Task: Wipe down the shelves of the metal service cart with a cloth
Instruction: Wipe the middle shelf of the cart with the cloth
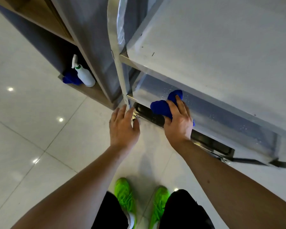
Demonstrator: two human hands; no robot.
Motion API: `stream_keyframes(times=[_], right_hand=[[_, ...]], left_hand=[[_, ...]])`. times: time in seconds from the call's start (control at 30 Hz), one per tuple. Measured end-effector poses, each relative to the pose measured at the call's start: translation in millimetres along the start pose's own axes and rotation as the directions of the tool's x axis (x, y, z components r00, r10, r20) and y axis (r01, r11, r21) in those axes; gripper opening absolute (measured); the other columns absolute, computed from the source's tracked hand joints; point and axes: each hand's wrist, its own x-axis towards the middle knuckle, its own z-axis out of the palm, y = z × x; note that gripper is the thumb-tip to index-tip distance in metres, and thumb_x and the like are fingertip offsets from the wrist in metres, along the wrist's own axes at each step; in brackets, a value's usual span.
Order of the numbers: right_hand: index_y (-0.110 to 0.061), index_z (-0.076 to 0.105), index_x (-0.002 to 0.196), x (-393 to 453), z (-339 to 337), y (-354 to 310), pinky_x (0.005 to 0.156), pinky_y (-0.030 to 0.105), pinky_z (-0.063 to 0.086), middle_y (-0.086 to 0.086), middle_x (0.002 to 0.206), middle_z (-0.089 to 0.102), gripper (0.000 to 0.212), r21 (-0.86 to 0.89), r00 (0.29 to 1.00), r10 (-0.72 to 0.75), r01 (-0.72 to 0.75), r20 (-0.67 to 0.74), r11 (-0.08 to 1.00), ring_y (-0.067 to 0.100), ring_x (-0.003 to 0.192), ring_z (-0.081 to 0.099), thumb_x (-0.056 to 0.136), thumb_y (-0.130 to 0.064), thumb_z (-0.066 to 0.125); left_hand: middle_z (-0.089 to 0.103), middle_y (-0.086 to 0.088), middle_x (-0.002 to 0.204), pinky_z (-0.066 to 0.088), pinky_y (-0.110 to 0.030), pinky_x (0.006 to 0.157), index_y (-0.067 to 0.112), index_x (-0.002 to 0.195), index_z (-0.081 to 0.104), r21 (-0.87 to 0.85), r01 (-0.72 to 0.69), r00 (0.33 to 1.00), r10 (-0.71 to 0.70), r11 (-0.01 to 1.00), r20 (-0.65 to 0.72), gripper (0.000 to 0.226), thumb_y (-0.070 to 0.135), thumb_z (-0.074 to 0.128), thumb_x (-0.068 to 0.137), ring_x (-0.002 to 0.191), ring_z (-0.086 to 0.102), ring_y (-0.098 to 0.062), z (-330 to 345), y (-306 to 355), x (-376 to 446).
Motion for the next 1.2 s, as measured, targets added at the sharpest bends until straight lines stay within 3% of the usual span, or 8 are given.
stream_keyframes(times=[0.3,0.37,0.5,0.6,0.73,0.97,1.1,1.2], right_hand=[[-0.018,0.046,0.147,29,87,47,0.117,0.052,0.027,0.010,0.158,0.038,0.060,-0.122,0.989,-0.084,0.098,0.122,0.988,0.035,0.144,0.033,0.092,-0.010,0.069],[-0.020,0.042,0.149,35,105,54,0.117,0.051,0.026,0.011,0.157,0.038,0.055,-0.199,0.985,-0.137,0.156,0.107,0.967,0.035,0.145,0.032,0.098,-0.027,0.062],[-0.030,0.036,0.149,55,135,60,0.116,0.059,0.019,0.009,0.158,0.037,0.064,-0.379,0.981,-0.176,0.195,0.083,0.905,0.040,0.147,0.024,0.097,-0.067,0.028],[-0.033,0.036,0.148,65,144,57,0.115,0.064,0.012,0.011,0.162,0.029,0.069,-0.429,0.987,-0.148,0.164,0.069,0.888,0.045,0.147,0.018,0.095,-0.070,0.013],[-0.035,0.020,0.154,78,144,54,0.116,0.064,0.004,0.012,0.166,0.012,0.075,-0.432,0.989,-0.088,0.130,0.116,0.893,0.044,0.150,0.004,0.091,-0.072,0.002],[-0.043,0.002,0.157,108,139,55,0.116,0.065,-0.002,0.007,0.167,-0.011,0.081,-0.414,0.978,0.030,0.059,0.207,0.909,0.039,0.150,-0.013,0.086,-0.082,0.006],[-0.045,-0.001,0.156,132,140,60,0.115,0.065,-0.006,0.005,0.167,-0.016,0.082,-0.425,0.974,0.068,0.032,0.216,0.905,0.039,0.150,-0.015,0.086,-0.085,0.010],[-0.045,0.002,0.156,146,143,64,0.115,0.064,-0.006,0.004,0.167,-0.014,0.084,-0.423,0.978,0.093,-0.005,0.187,0.906,0.038,0.150,-0.015,0.084,-0.087,0.011]], left_hand=[[0.052,0.001,0.144,0.042,-0.038,0.108,0.023,0.139,0.052,-0.149,-0.195,0.975,0.174,0.969,-0.139,0.040,0.019,0.055,0.098,0.135,0.043,-0.018,67,-11,68],[0.053,0.001,0.143,0.044,-0.037,0.107,0.021,0.138,0.053,-0.183,-0.256,0.959,0.226,0.949,-0.171,0.040,0.016,0.052,0.098,0.133,0.046,-0.018,76,-10,88],[0.057,-0.003,0.137,0.044,-0.041,0.106,0.017,0.136,0.055,-0.203,-0.387,0.905,0.329,0.900,-0.269,0.038,0.020,0.052,0.098,0.126,0.051,-0.023,92,-6,132],[0.056,-0.005,0.136,0.044,-0.040,0.105,0.015,0.133,0.056,-0.268,-0.334,0.919,0.249,0.904,-0.305,0.037,0.024,0.054,0.097,0.124,0.052,-0.026,105,-5,153],[0.049,-0.005,0.143,0.041,-0.045,0.108,0.019,0.139,0.049,-0.293,-0.238,0.949,0.157,0.926,-0.275,0.044,0.032,0.052,0.098,0.128,0.051,-0.026,112,-10,165],[0.039,0.000,0.153,0.043,-0.047,0.107,0.026,0.144,0.043,-0.318,-0.211,0.963,0.140,0.924,-0.232,0.047,0.030,0.052,0.098,0.133,0.046,-0.024,115,-14,169],[0.041,-0.004,0.152,0.035,-0.035,0.108,0.019,0.140,0.049,-0.259,-0.254,0.944,0.181,0.932,-0.275,0.042,0.019,0.053,0.098,0.135,0.044,-0.025,120,-18,170],[0.045,-0.009,0.148,0.039,-0.036,0.105,0.015,0.140,0.049,-0.134,-0.256,0.944,0.218,0.957,-0.249,0.045,0.015,0.055,0.095,0.135,0.044,-0.029,121,-14,172]])
